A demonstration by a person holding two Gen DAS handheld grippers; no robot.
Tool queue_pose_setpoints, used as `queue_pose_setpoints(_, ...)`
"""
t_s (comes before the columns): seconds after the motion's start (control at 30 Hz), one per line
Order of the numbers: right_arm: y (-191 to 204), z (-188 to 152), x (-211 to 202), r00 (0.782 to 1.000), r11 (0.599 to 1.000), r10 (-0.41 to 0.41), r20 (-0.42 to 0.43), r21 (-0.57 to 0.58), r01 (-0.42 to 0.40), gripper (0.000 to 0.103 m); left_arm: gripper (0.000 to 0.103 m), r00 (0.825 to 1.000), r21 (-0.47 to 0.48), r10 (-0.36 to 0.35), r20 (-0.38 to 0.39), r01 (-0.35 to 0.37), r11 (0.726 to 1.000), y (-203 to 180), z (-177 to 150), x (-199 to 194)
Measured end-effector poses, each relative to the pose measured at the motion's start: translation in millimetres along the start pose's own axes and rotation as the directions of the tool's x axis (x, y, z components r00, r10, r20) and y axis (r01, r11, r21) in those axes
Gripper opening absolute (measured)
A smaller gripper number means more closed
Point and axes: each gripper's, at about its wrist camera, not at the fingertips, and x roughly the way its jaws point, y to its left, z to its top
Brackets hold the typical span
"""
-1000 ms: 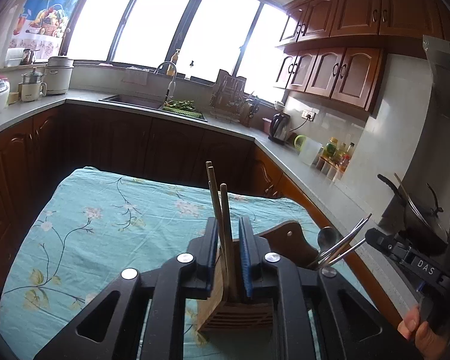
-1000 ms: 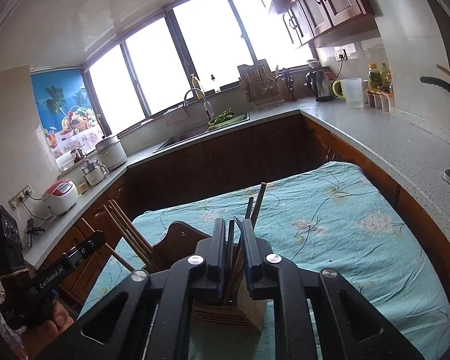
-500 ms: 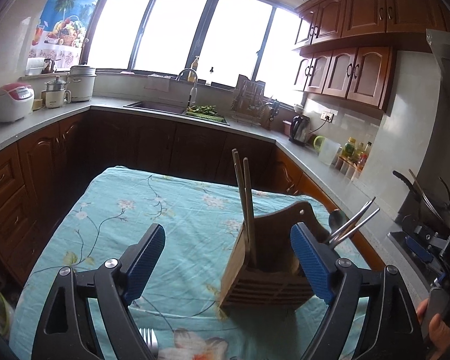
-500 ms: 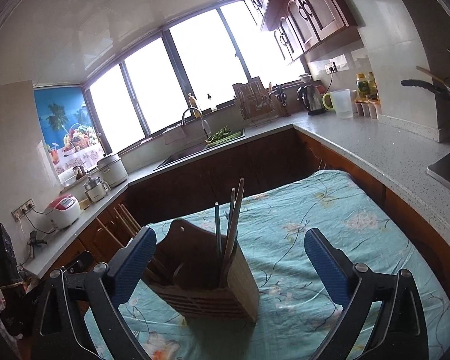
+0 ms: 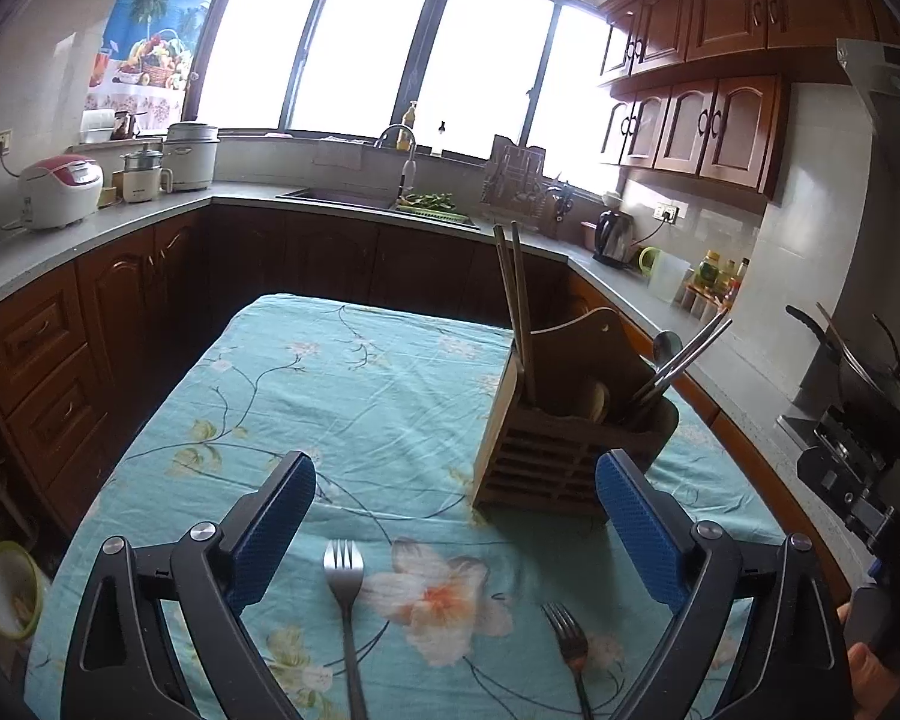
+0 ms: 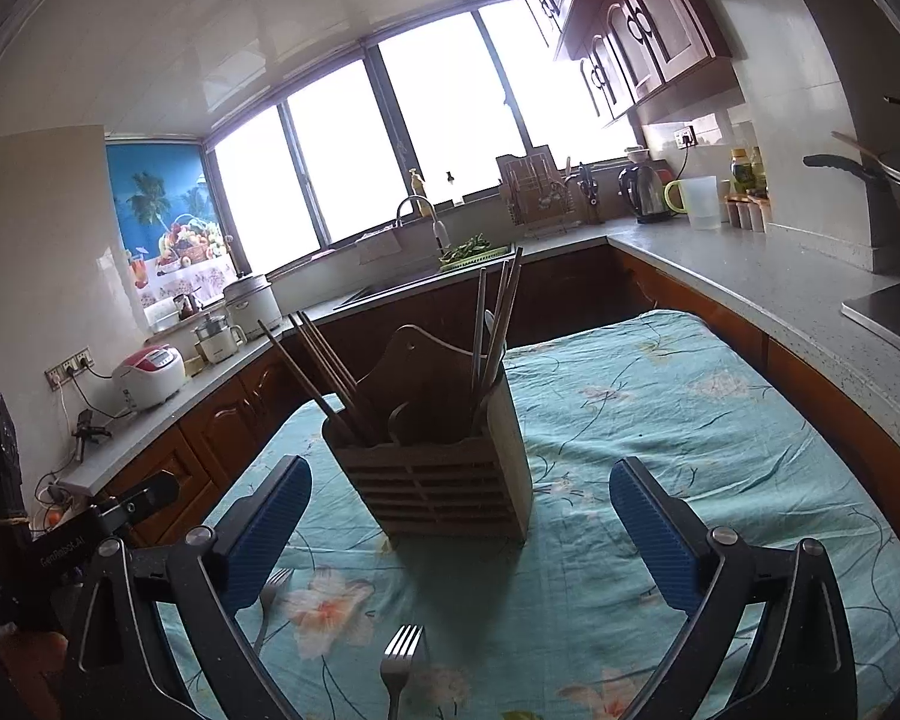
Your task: Organize utensils
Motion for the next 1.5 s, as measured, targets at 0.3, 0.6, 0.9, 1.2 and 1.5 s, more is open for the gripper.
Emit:
queue_pose_setpoints(0.3, 21, -14, -50, 0.997, 0.997, 0.007, 0.078, -0.082, -0.001, 0.103, 0.102, 0.992, 0.080, -0.015, 0.127, 0.004, 0.997, -2, -25, -69)
queue_pose_setpoints(0.6, 33, -90, -76, 0.987, 0.974, -0.093, 0.133, -0.196, 0.118, 0.103, 0.102, 0.994, 0.211, 0.056, 0.096, -0.075, 0.975, -7, -100, -94)
queue_pose_setpoints(0.9, 42, -119, -89, 0.981, 0.962, -0.106, 0.162, -0.232, 0.142, 0.103, 0.102, 0.994, 0.173, 0.067, 0.080, -0.081, 0.982, 5, -129, -97)
queue_pose_setpoints(1.2, 36, -124, -96, 0.983, 0.970, -0.102, 0.151, -0.203, 0.132, 0.103, 0.102, 0.995, 0.190, 0.061, 0.085, -0.076, 0.979, 1, -133, -108)
queue_pose_setpoints(1.5, 32, -128, -101, 0.983, 0.975, -0.104, 0.148, -0.178, 0.130, 0.103, 0.102, 0.994, 0.205, 0.068, 0.080, -0.083, 0.975, -1, -140, -110)
